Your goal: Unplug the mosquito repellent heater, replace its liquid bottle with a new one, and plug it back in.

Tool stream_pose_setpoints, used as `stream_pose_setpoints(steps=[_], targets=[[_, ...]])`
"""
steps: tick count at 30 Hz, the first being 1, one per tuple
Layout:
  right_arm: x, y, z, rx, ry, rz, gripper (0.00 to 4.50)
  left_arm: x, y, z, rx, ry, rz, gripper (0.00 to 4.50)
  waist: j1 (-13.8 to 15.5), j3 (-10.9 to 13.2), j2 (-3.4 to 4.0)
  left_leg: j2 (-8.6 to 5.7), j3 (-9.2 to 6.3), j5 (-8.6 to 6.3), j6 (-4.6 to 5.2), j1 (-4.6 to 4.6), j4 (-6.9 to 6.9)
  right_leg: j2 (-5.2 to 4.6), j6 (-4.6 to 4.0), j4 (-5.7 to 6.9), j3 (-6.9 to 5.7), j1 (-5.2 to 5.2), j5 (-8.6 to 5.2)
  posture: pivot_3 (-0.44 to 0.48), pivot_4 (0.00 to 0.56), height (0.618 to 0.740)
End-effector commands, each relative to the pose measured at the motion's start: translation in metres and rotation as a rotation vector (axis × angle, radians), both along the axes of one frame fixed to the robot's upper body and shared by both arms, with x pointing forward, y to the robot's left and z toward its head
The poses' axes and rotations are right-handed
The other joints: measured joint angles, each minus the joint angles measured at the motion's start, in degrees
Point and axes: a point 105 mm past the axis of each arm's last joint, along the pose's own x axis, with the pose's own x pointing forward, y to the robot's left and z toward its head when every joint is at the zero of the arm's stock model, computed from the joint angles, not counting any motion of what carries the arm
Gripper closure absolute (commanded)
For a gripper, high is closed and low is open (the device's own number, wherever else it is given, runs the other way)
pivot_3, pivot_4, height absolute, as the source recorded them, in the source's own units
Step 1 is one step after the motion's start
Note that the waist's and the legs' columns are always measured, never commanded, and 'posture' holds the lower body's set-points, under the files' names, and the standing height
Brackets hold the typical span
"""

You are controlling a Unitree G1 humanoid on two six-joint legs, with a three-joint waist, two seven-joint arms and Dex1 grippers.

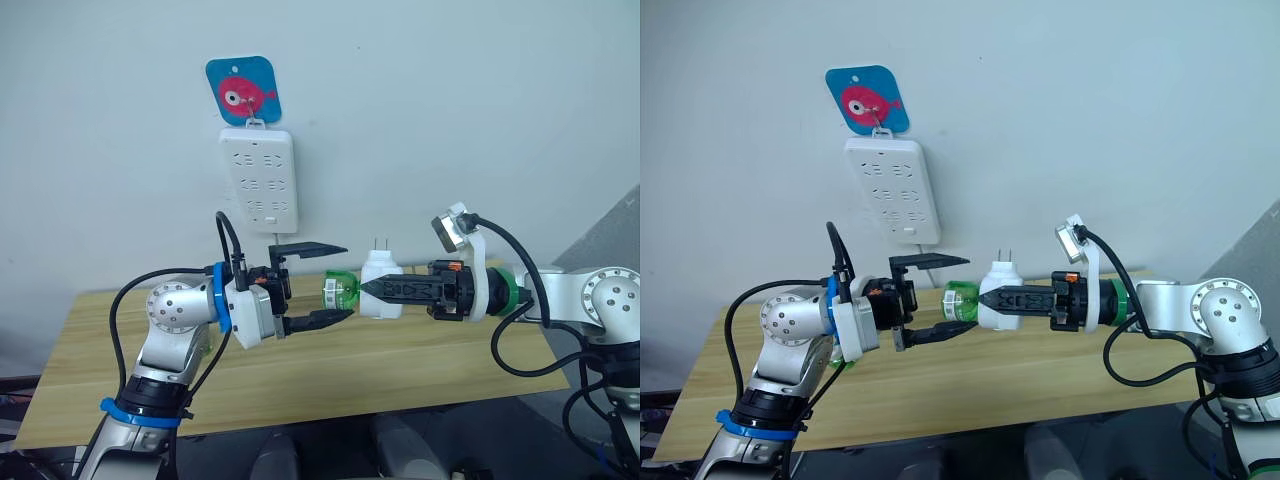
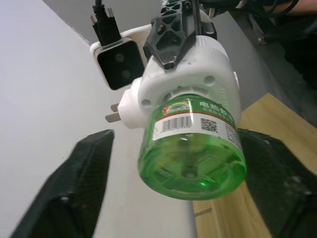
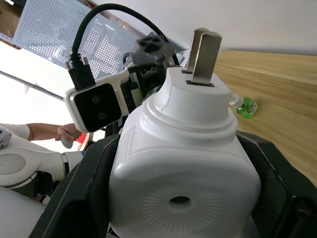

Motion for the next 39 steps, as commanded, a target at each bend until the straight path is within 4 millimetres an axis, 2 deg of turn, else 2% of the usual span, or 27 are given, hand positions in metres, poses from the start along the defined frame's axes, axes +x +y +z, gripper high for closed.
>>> stream_pose_setpoints(steps=[1,2,3,7,9,11,13,17,20,24,26,31,35,39], targets=[[-0.003,-0.001,0.013,0.039,-0.036,0.005,1.4,-0.003,0.002,0.013,-0.019,-0.021,-0.008,1.85,0.0,0.0,0.0,0.0,0.0,0.0,0.0,0.0,-0.01,0.0,0.0,0.0,0.0,0.0,0.0,-0.144,0.125,0.74],[-0.003,-0.001,0.012,0.037,-0.037,0.004,1.4,-0.003,0.003,0.014,-0.01,-0.014,-0.014,2.12,-0.02,0.0,0.0,0.0,-0.01,0.0,0.0,0.0,-0.01,0.0,0.0,0.0,-0.01,0.0,0.0,-0.145,0.124,0.74],[-0.003,-0.001,0.012,0.036,-0.037,0.003,1.4,-0.005,0.004,0.016,-0.004,-0.002,-0.022,2.18,-0.03,0.0,0.0,0.01,-0.03,0.0,0.0,-0.01,-0.01,0.01,0.0,-0.01,-0.02,0.0,0.0,-0.144,0.124,0.74],[-0.003,-0.002,0.011,0.027,-0.039,0.002,1.4,-0.017,0.006,0.011,0.12,0.132,-0.092,2.18,-0.09,0.0,0.0,0.02,-0.04,0.0,0.0,0.0,-0.03,0.02,0.0,0.0,-0.03,0.0,0.0,-0.14,0.123,0.74],[-0.004,-0.003,0.01,0.008,-0.054,0.017,1.4,-0.014,0.01,0.009,0.175,0.353,-0.055,2.18,-0.15,0.0,0.01,0.04,-0.09,0.0,0.0,-0.01,-0.03,0.04,0.0,0.01,-0.06,-0.01,-0.01,-0.136,0.125,0.74],[-0.007,-0.002,0.009,-0.005,-0.069,0.036,1.4,-0.008,0.014,0.01,0.184,0.651,0.004,2.18,-0.16,0.01,0.0,0.02,-0.12,0.0,0.0,0.0,-0.03,0.04,0.02,0.02,-0.07,0.0,-0.02,-0.122,0.124,0.74],[-0.01,-0.001,0.009,-0.015,-0.089,0.063,1.4,-0.01,0.018,0.009,0.258,0.876,0.01,2.18,-0.03,0.02,-0.02,0.03,-0.24,0.0,0.0,-0.03,0.0,0.05,0.26,0.02,-0.18,0.0,-0.16,-0.118,0.123,0.74],[-0.015,0.003,0.012,-0.017,-0.126,0.112,1.4,-0.008,0.021,0.014,0.313,1.204,0.033,2.18,0.02,0.02,-0.01,0.02,-0.34,0.0,0.0,-0.05,0.01,0.06,0.27,0.03,-0.36,0.02,-0.19,-0.118,0.123,0.74],[-0.017,0.004,0.015,-0.017,-0.146,0.136,1.4,0.0,0.018,0.02,0.27,1.325,0.046,2.18,0.01,0.02,0.0,0.03,-0.41,0.0,0.0,-0.06,0.0,0.07,0.25,0.02,-0.45,0.02,-0.2,-0.118,0.123,0.74],[-0.018,0.005,0.014,-0.018,-0.151,0.144,1.4,0.005,0.018,0.015,0.247,1.326,0.077,2.18,-0.11,0.02,0.0,0.05,-0.45,0.0,-0.01,-0.1,-0.06,0.07,0.19,0.03,-0.49,-0.03,-0.22,-0.127,0.123,0.74],[-0.019,0.006,0.014,-0.017,-0.15,0.143,1.4,0.003,0.019,0.012,0.271,1.257,0.066,1.46,-0.1,0.01,0.01,0.07,-0.51,0.01,-0.01,-0.12,-0.08,0.06,0.12,0.03,-0.55,-0.04,-0.21,-0.127,0.123,0.74],[-0.018,0.005,0.014,-0.008,-0.139,0.134,1.4,0.003,0.02,0.011,0.252,1.102,0.061,0.01,0.12,0.02,0.02,0.05,-0.55,0.01,-0.02,-0.13,-0.08,0.03,0.05,0.04,-0.59,-0.03,-0.23,-0.127,0.123,0.74],[-0.017,0.004,0.014,-0.005,-0.131,0.121,1.4,0.002,0.023,0.009,0.229,1.039,0.057,0.0,0.13,0.02,0.03,0.02,-0.52,0.01,-0.02,-0.14,-0.06,-0.01,0.05,0.02,-0.58,-0.02,-0.23,-0.127,0.123,0.74],[-0.013,0.001,0.014,-0.003,-0.117,0.09,1.4,0.003,0.032,0.006,0.218,0.853,0.092,0.0,0.15,0.02,0.03,0.03,-0.53,0.01,-0.02,-0.13,-0.07,-0.01,0.03,0.03,-0.59,-0.02,-0.22,-0.126,0.129,0.74]])
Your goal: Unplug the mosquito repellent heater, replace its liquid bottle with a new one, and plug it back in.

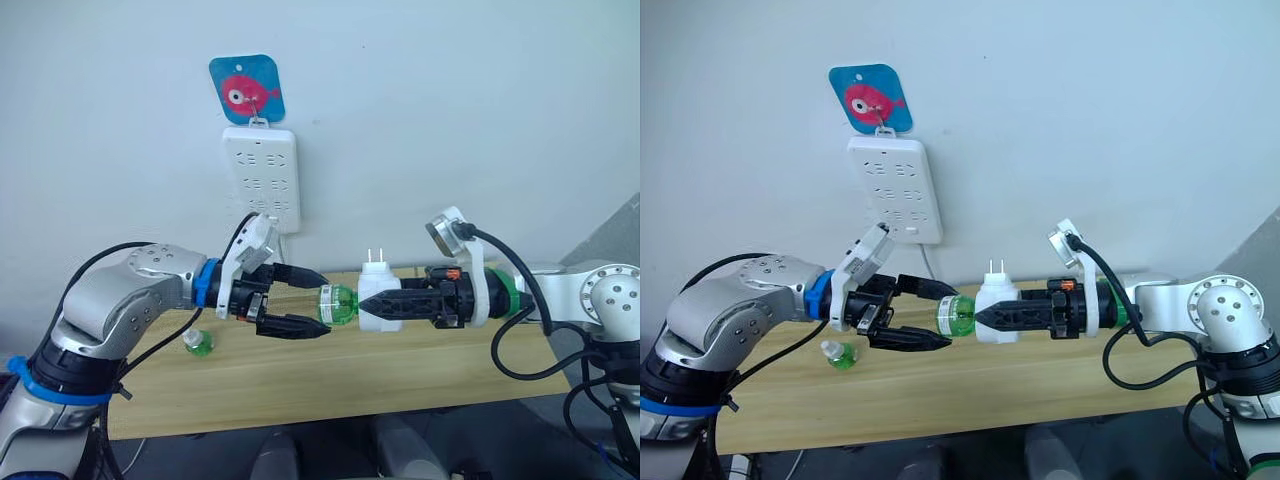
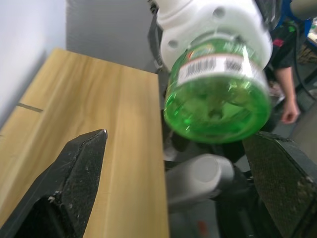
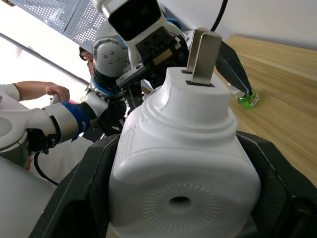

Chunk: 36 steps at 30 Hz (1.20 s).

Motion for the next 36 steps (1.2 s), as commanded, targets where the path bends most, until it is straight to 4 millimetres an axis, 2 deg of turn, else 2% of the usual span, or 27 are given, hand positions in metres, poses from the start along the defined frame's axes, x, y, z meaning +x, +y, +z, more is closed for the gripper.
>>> stream_pose_setpoints(steps=[1,4,6,12,18,24,27,32,36], targets=[[-0.001,-0.003,0.01,0.042,-0.012,-0.008,1.4,-0.002,0.008,0.007,0.013,-0.242,-0.024,0.0,-0.02,0.0,0.0,0.01,0.0,0.0,0.0,0.0,0.0,0.0,-0.05,0.0,-0.01,0.0,0.03,-0.126,0.129,0.74],[0.003,-0.004,0.01,0.049,0.005,-0.036,1.4,0.001,0.008,0.008,-0.034,-0.575,-0.02,0.0,0.13,-0.01,0.01,0.0,0.05,0.0,0.0,0.01,-0.02,-0.03,-0.21,-0.03,0.03,0.01,0.12,-0.127,0.128,0.74],[0.005,-0.004,0.01,0.057,0.016,-0.047,1.4,-0.002,0.006,0.007,-0.08,-0.72,-0.022,0.0,0.44,-0.01,0.01,-0.02,0.05,0.0,0.0,-0.01,0.01,-0.05,-0.23,-0.04,0.03,0.01,0.13,-0.126,0.126,0.74],[0.006,-0.003,0.009,0.058,0.029,-0.055,1.4,-0.009,-0.003,0.009,-0.164,-1.031,-0.048,0.0,0.89,-0.03,0.03,-0.03,0.07,0.0,0.0,-0.01,0.07,-0.05,-0.23,-0.01,0.04,0.03,0.15,-0.126,0.126,0.74],[0.007,-0.002,0.01,0.059,0.029,-0.055,1.4,-0.01,-0.016,0.007,-0.208,-1.156,-0.065,0.0,0.89,-0.03,0.03,-0.03,0.05,0.0,0.0,-0.02,0.08,-0.05,-0.22,0.0,0.03,0.04,0.15,-0.13,0.122,0.74],[0.006,-0.002,0.01,0.059,0.028,-0.057,1.4,-0.01,-0.021,0.002,-0.208,-1.179,-0.077,0.0,0.69,-0.03,0.04,-0.03,0.0,0.0,0.01,-0.01,0.07,-0.05,-0.23,0.04,-0.01,0.05,0.16,-0.132,0.122,0.74],[0.006,-0.002,0.009,0.058,0.028,-0.057,1.4,-0.009,-0.023,0.002,-0.217,-1.17,-0.08,0.61,0.35,-0.04,0.04,-0.03,-0.01,0.0,0.01,-0.01,0.09,-0.05,-0.23,0.07,-0.01,0.05,0.16,-0.136,0.123,0.74],[0.005,-0.002,0.009,0.057,0.029,-0.061,1.4,-0.011,-0.024,0.006,-0.218,-1.164,-0.097,2.2,-0.06,-0.03,0.04,-0.03,-0.03,0.0,0.01,-0.01,0.1,-0.05,-0.23,0.08,-0.04,0.06,0.16,-0.136,0.125,0.74],[0.006,-0.002,0.008,0.053,0.029,-0.064,1.4,-0.011,-0.022,0.016,-0.216,-1.152,-0.109,2.25,-0.09,-0.03,0.03,-0.03,-0.04,0.0,0.01,0.0,0.1,-0.04,-0.23,0.09,-0.05,0.06,0.16,-0.133,0.127,0.74]])
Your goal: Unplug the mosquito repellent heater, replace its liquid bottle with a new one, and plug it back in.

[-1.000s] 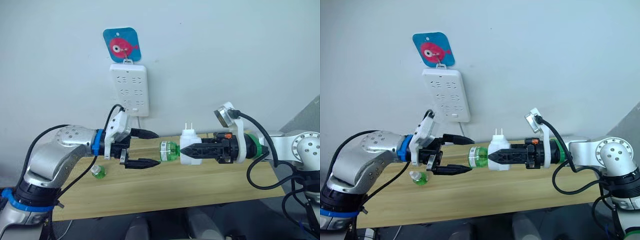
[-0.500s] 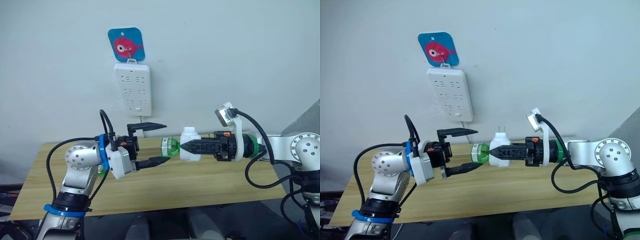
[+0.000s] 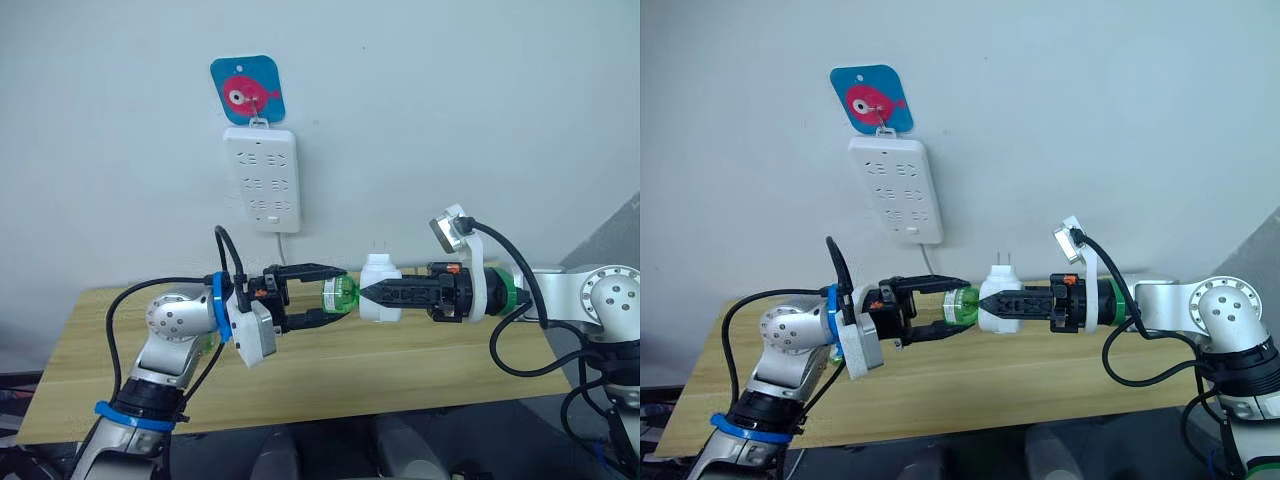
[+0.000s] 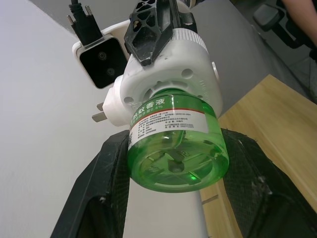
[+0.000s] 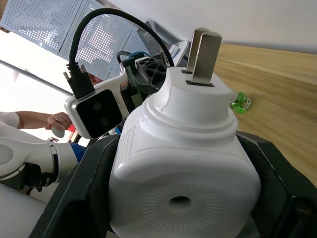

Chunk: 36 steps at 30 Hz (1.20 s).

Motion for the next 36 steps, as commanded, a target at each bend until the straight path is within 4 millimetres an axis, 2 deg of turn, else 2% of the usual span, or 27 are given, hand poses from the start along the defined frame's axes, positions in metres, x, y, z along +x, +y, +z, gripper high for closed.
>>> stream_pose_setpoints(steps=[1,3,9,14,18,23,32,36], targets=[[-0.005,0.001,0.013,0.046,-0.032,0.018,1.4,-0.003,0.002,0.021,-0.029,-0.013,-0.019,2.25,0.0,0.0,0.0,0.0,0.0,0.0,0.0,0.0,0.0,0.0,0.0,0.01,0.0,0.0,0.0,-0.132,0.127,0.74],[-0.005,0.0,0.013,0.038,-0.037,0.019,1.4,-0.003,0.008,0.016,0.04,0.155,-0.019,2.25,-0.01,0.0,0.0,0.0,0.0,0.0,0.0,0.01,0.0,0.0,0.0,0.02,0.0,0.0,0.0,-0.128,0.127,0.74],[-0.012,-0.001,0.008,-0.033,-0.117,0.082,1.4,0.013,0.025,0.019,0.122,0.889,0.136,2.25,0.0,0.04,-0.03,0.0,-0.15,0.0,0.01,0.04,0.02,0.03,0.05,0.24,-0.12,-0.01,-0.07,-0.121,0.129,0.74],[-0.016,0.002,0.01,-0.043,-0.178,0.131,1.4,0.002,0.029,0.032,0.179,1.281,0.097,2.25,-0.05,0.07,0.01,0.03,-0.16,0.02,0.02,0.11,0.04,0.11,0.23,0.36,-0.18,-0.01,-0.24,-0.113,0.126,0.74],[-0.018,0.003,0.012,-0.042,-0.215,0.151,1.4,0.001,0.03,0.039,0.132,1.471,0.096,2.25,-0.07,0.07,0.02,0.06,-0.16,0.01,0.02,0.15,0.0,0.14,0.1,0.43,-0.19,-0.04,-0.32,-0.113,0.125,0.74],[-0.025,0.003,0.012,-0.06,-0.269,0.197,1.41,0.005,0.037,0.041,0.094,1.6,0.114,2.25,0.0,0.08,0.04,0.05,-0.17,0.02,0.02,0.15,-0.01,0.13,0.06,0.49,-0.2,-0.06,-0.34,-0.117,0.121,0.74],[-0.02,0.002,0.014,-0.039,-0.268,0.168,1.41,0.002,0.037,0.044,0.082,1.622,0.094,2.25,0.02,0.08,0.03,0.05,-0.16,0.02,0.01,0.16,-0.01,0.1,0.03,0.5,-0.19,-0.08,-0.36,-0.121,0.119,0.74],[-0.018,-0.001,0.013,-0.049,-0.262,0.152,1.41,-0.003,0.041,0.038,0.113,1.569,0.112,2.25,-0.03,0.08,0.04,0.05,-0.15,0.02,0.0,0.17,-0.02,0.09,0.03,0.52,-0.18,-0.08,-0.36,-0.121,0.119,0.74]])
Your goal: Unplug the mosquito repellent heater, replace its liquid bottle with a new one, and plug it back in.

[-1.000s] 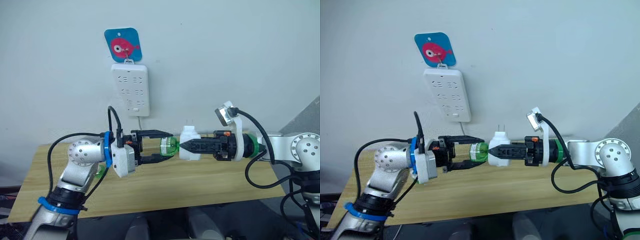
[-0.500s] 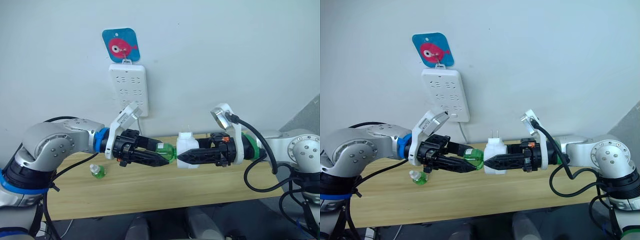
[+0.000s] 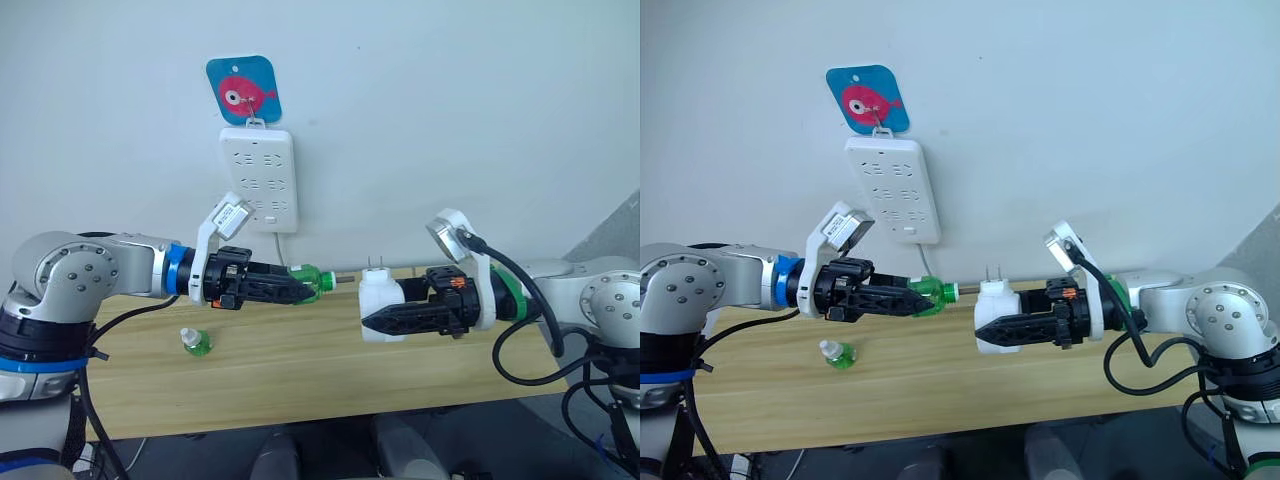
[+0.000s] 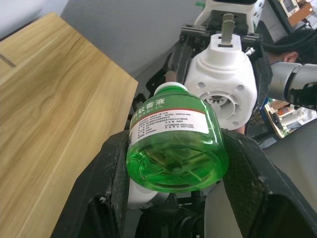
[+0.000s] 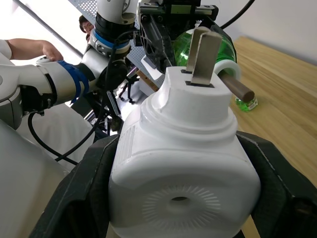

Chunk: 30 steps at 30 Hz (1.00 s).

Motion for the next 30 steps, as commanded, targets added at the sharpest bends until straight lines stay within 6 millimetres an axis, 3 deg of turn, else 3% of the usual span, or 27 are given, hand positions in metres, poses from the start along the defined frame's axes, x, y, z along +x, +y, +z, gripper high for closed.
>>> stream_pose_setpoints(steps=[1,6,14,17,22,30], targets=[[0.002,-0.008,0.007,0.006,-0.026,-0.027,1.41,-0.006,0.006,0.004,0.009,-0.101,-0.015,2.25,-0.09,0.0,0.0,0.0,0.01,0.0,0.0,0.01,-0.02,0.0,0.0,0.0,0.01,0.0,0.0,-0.122,0.12,0.74],[0.013,-0.03,-0.002,-0.086,-0.053,-0.148,1.41,-0.01,0.014,-0.013,0.023,-0.269,0.006,2.25,0.11,0.01,0.01,0.0,0.04,0.0,-0.01,0.01,-0.06,-0.02,-0.03,-0.02,0.04,-0.02,-0.01,-0.122,0.13,0.74],[0.048,-0.104,-0.109,-0.646,-0.088,-0.578,1.41,-0.03,0.0,-0.052,0.094,-0.54,-0.005,2.25,1.69,0.47,-0.04,0.0,0.2,-0.01,-0.01,-0.01,-0.08,-0.06,-0.02,-0.25,0.16,0.0,-0.02,-0.082,0.178,0.74],[0.06,-0.124,-0.133,-0.789,-0.131,-0.654,1.41,-0.036,-0.007,-0.062,0.11,-0.624,-0.02,2.25,2.27,1.44,-0.04,0.0,0.35,0.01,-0.03,0.1,-0.06,-0.07,-0.01,-0.25,0.31,0.04,-0.01,-0.061,0.202,0.74],[0.076,-0.141,-0.155,-0.926,-0.067,-0.69,1.41,-0.049,-0.013,-0.076,0.131,-0.671,-0.038,2.25,2.66,2.99,-0.15,0.01,0.7,0.03,-0.07,0.3,-0.07,-0.03,0.1,-0.17,0.73,0.06,0.06,-0.023,0.234,0.74],[0.09,-0.165,-0.169,-1.076,-0.013,-0.694,1.41,-0.059,-0.017,-0.088,0.149,-0.704,-0.047,2.25,3.94,4.67,-0.22,-0.02,0.81,0.01,-0.06,0.2,-0.1,-0.1,0.01,-0.26,0.84,-0.02,0.17,0.023,0.258,0.74]])
